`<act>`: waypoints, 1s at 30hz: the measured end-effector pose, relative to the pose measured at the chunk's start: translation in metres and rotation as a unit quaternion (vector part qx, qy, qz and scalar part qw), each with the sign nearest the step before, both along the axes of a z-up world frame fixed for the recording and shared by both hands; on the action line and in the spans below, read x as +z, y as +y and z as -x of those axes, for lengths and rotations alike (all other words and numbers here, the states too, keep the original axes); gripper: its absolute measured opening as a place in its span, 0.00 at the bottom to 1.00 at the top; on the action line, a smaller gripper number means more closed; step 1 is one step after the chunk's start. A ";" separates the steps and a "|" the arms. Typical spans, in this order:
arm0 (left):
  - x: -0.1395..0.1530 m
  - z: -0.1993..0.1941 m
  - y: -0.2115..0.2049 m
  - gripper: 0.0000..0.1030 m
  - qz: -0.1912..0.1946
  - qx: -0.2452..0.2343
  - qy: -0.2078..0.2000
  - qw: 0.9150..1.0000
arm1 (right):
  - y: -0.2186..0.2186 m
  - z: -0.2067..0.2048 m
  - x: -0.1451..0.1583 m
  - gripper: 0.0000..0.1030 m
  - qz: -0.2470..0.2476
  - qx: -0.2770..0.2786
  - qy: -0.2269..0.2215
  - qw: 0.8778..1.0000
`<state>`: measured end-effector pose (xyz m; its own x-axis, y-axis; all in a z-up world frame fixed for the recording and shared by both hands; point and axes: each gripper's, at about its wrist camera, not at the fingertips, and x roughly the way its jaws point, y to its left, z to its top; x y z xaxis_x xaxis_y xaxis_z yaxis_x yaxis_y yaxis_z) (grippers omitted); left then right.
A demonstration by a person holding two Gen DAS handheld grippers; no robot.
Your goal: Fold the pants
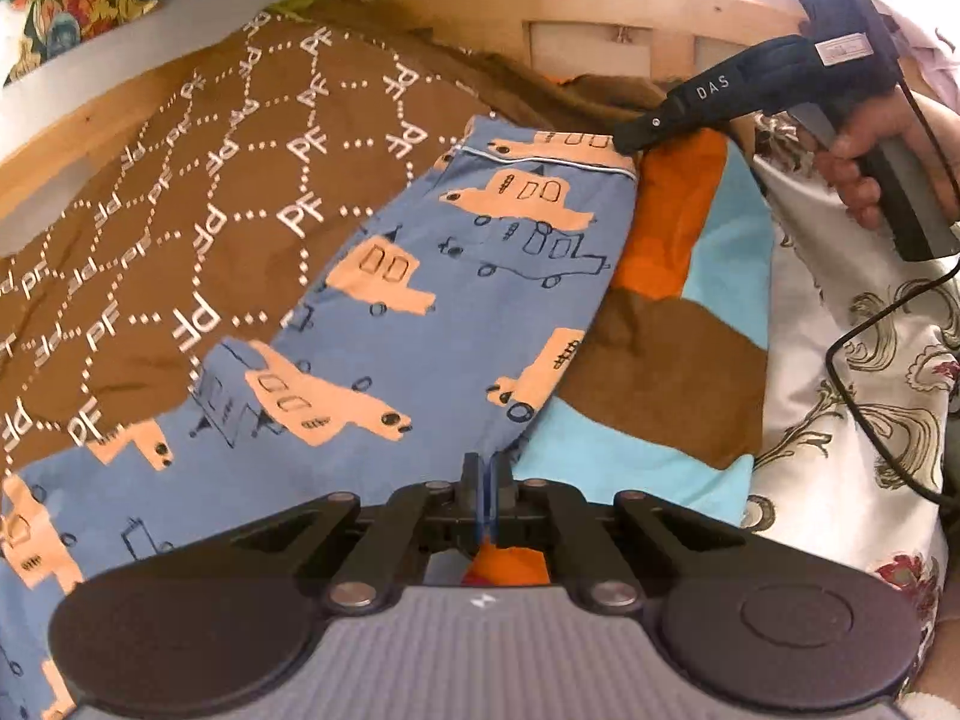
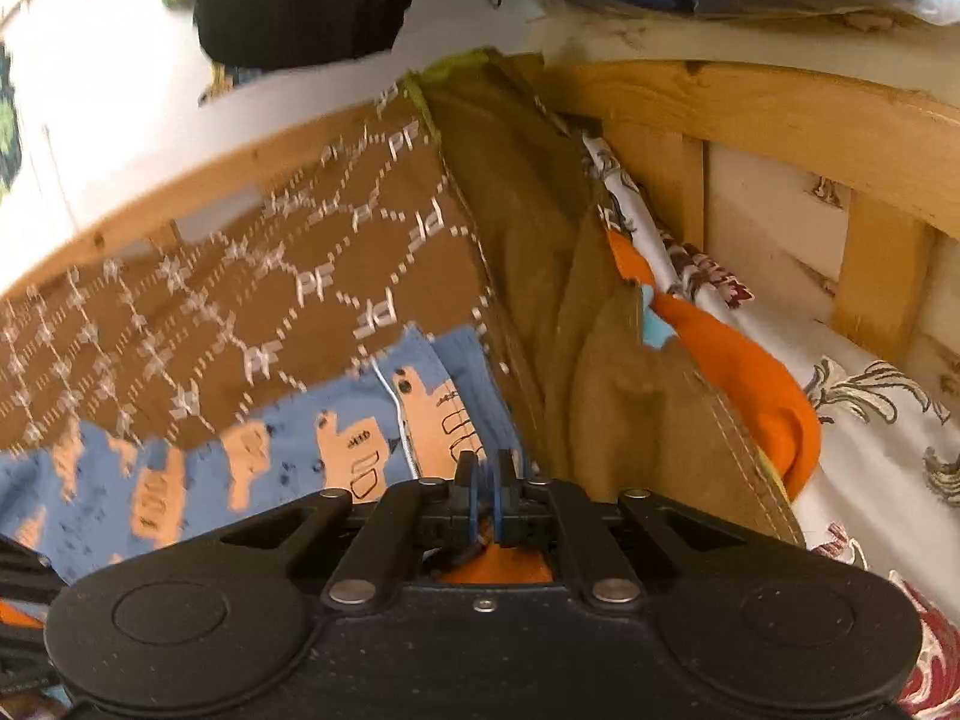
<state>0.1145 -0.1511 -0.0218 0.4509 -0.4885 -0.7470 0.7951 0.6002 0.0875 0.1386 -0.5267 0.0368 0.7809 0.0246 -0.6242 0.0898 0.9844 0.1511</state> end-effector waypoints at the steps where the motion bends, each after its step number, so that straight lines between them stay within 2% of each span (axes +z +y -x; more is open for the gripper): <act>1: -0.002 -0.001 0.000 0.01 -0.001 0.001 0.003 1.000 | 0.002 -0.001 -0.002 0.03 0.012 0.005 0.005 1.000; 4: -0.005 -0.002 0.002 0.02 -0.006 -0.004 0.003 1.000 | 0.012 -0.004 -0.001 0.07 0.063 0.041 0.011 0.997; 6: -0.007 -0.004 0.004 0.04 -0.003 -0.002 0.011 1.000 | 0.017 -0.001 0.002 0.18 0.085 0.051 -0.019 0.995; 8: -0.008 -0.005 0.006 0.04 0.006 0.003 0.019 1.000 | 0.024 -0.006 0.002 0.42 0.106 0.058 -0.048 0.991; 9: -0.008 -0.005 0.006 0.05 0.009 0.005 0.020 1.000 | 0.028 -0.011 0.002 0.42 0.117 0.070 -0.060 0.989; 11: -0.009 -0.005 0.005 0.05 0.011 0.009 0.019 1.000 | 0.032 -0.030 -0.002 0.41 0.129 0.099 -0.075 0.984; 15: -0.010 0.001 0.002 0.05 0.004 0.013 0.005 1.000 | 0.034 -0.064 -0.007 0.35 0.091 0.112 -0.078 0.987; 18: -0.009 0.002 0.004 0.05 0.006 0.016 0.006 1.000 | 0.044 -0.075 -0.014 0.32 0.127 0.123 -0.068 0.982; 20: -0.009 0.002 0.005 0.06 0.010 0.019 0.008 1.000 | 0.041 -0.079 -0.019 0.09 0.121 0.116 -0.057 0.984; 24: -0.006 0.004 0.007 0.06 0.018 0.024 -0.001 1.000 | 0.034 -0.073 -0.017 0.06 0.106 0.100 -0.080 0.986; 27: -0.003 0.007 0.006 0.06 0.022 0.023 -0.019 0.999 | 0.032 -0.065 -0.006 0.06 0.128 0.076 -0.101 0.984; 30: -0.007 0.008 0.000 0.06 0.009 0.019 -0.020 1.000 | 0.028 -0.072 -0.013 0.07 0.131 0.065 -0.082 0.986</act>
